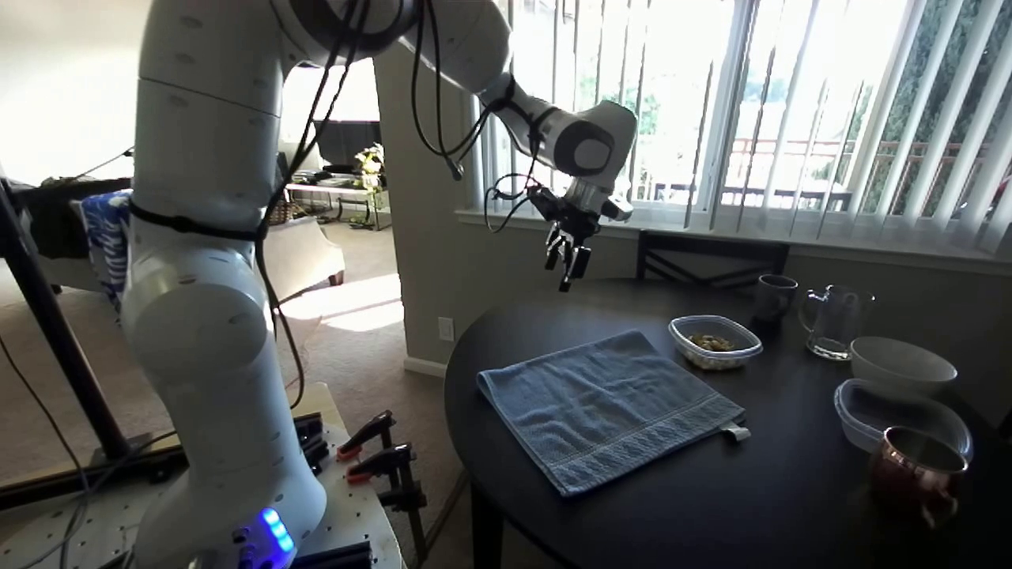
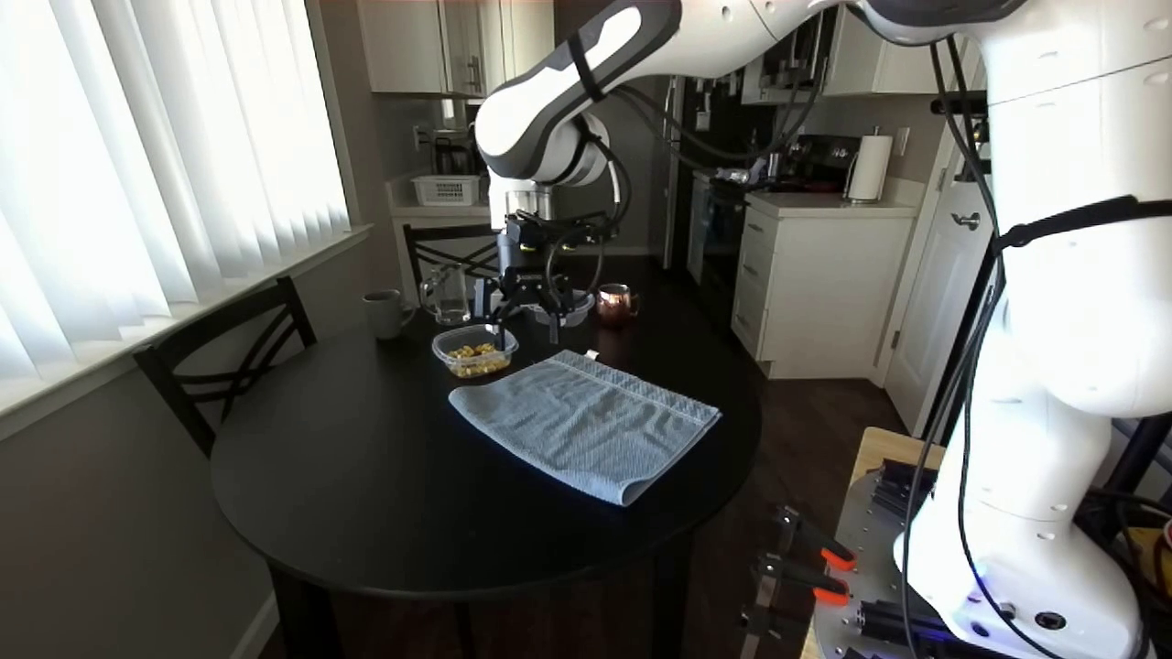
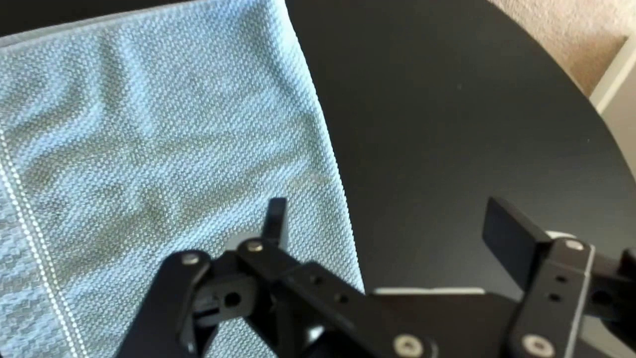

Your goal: Take the candy out of the bowl

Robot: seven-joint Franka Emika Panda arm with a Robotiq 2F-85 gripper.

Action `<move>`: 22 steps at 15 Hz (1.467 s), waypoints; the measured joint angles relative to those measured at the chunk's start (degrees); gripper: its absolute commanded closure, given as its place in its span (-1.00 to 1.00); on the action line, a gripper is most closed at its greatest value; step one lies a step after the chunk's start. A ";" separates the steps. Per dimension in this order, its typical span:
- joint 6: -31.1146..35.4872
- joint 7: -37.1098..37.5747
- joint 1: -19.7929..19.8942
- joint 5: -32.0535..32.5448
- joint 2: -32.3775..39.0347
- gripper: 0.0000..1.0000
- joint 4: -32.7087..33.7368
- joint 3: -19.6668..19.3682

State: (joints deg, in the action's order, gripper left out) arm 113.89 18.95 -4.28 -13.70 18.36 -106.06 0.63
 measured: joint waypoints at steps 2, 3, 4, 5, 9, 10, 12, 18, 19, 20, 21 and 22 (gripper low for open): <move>2.66 4.03 0.28 -0.04 2.20 -1.00 1.57 -0.98; 3.86 5.86 0.47 -0.07 3.03 -1.00 2.16 -1.63; 5.03 7.74 0.65 -0.11 3.77 -1.00 2.67 -2.34; 6.18 9.70 0.86 -0.15 4.48 -1.00 3.15 -2.93; 8.79 13.51 1.18 -5.05 6.67 -1.00 4.84 -2.46; 9.37 12.48 1.16 -6.47 6.65 -1.00 4.98 -1.41; 9.72 12.39 1.03 -6.92 6.62 -1.00 5.24 -0.19; 9.75 12.51 1.22 -6.94 6.75 -1.00 5.35 -0.15; 9.77 13.47 1.00 -6.94 7.27 -1.00 5.81 -0.14; 10.06 15.31 0.69 -7.16 8.32 -1.00 6.90 -0.11; 10.66 17.95 0.25 -7.46 9.91 -1.00 8.60 -0.11; 11.28 20.91 -0.16 -7.91 11.84 -1.00 10.67 -0.11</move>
State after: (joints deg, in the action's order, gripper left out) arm 125.17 39.87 -4.44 -21.62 30.19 -95.39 0.52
